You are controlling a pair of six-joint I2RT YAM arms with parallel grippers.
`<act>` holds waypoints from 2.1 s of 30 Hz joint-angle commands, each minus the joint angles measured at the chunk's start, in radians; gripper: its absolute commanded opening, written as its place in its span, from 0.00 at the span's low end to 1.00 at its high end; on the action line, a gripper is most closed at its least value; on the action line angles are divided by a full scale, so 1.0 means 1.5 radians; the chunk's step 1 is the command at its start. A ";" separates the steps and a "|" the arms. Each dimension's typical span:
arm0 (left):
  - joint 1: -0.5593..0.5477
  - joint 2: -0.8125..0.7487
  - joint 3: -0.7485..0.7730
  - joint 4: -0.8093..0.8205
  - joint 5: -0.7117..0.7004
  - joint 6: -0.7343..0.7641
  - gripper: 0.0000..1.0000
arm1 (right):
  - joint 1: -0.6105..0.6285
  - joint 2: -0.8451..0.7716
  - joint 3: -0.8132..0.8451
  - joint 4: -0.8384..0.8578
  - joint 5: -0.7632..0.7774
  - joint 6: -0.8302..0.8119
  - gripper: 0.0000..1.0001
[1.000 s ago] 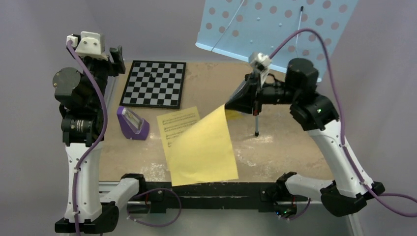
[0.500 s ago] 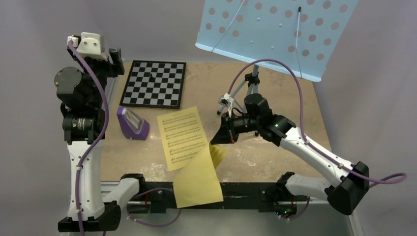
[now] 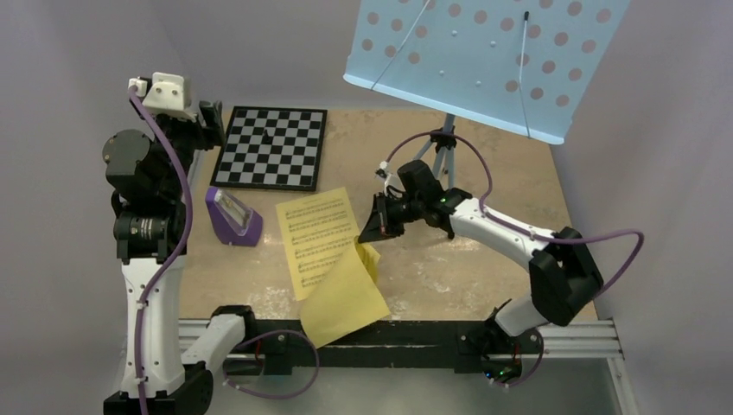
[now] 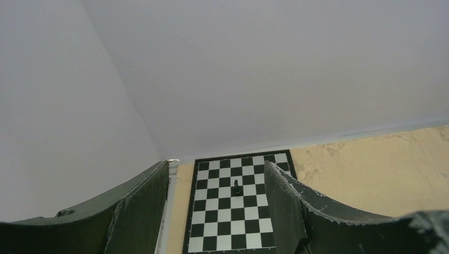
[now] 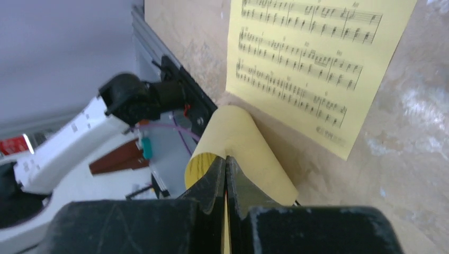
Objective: Pack up the instrument practice props
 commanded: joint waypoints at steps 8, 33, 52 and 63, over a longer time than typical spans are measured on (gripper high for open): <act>0.005 -0.032 -0.003 -0.051 0.032 0.016 0.70 | -0.036 0.118 0.060 0.060 0.009 0.179 0.00; 0.005 -0.019 -0.137 -0.105 0.379 -0.077 0.65 | -0.151 -0.014 -0.165 0.023 0.091 0.146 0.00; -0.367 -0.319 -0.572 -0.300 0.424 0.550 0.99 | -0.174 -0.235 -0.271 0.022 -0.037 0.031 0.00; -0.614 -0.173 -0.706 0.101 0.090 0.427 0.99 | -0.182 -0.237 -0.263 0.008 -0.030 0.020 0.00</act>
